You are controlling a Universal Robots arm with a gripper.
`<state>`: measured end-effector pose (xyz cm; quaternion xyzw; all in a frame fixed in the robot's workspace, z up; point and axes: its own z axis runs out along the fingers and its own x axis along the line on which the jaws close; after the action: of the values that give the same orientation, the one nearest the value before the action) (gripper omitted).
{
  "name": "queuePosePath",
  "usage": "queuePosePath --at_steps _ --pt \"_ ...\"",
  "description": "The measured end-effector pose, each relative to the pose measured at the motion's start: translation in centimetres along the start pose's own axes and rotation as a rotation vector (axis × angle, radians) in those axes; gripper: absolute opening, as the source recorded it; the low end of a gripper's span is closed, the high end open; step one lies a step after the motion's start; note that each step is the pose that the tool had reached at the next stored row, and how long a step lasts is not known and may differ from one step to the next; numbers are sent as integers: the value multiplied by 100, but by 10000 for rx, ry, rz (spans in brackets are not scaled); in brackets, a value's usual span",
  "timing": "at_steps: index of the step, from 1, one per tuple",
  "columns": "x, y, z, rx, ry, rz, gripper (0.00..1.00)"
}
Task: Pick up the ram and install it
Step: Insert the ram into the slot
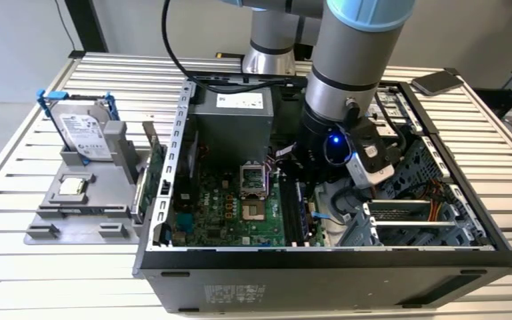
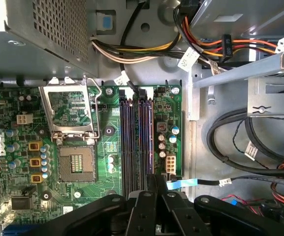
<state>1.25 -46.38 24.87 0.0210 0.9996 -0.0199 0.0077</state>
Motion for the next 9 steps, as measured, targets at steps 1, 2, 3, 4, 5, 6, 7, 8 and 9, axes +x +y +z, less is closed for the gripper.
queuePosePath --at_steps 1,2,3,4,5,6,7,8,9 --pt "0 0 0 0 0 0 0" --pt "0 0 0 0 0 -1 0" --pt "0 0 0 0 -1 -12 0" --pt "0 0 0 -1 -3 -58 0" --pt "-1 0 0 -2 -6 -130 0" --pt "-1 0 0 -5 -9 -221 0" --pt "-1 1 1 -7 -13 -323 0" --pt "-1 1 1 -8 -18 -443 0" --pt "0 0 0 -10 -22 -554 0"
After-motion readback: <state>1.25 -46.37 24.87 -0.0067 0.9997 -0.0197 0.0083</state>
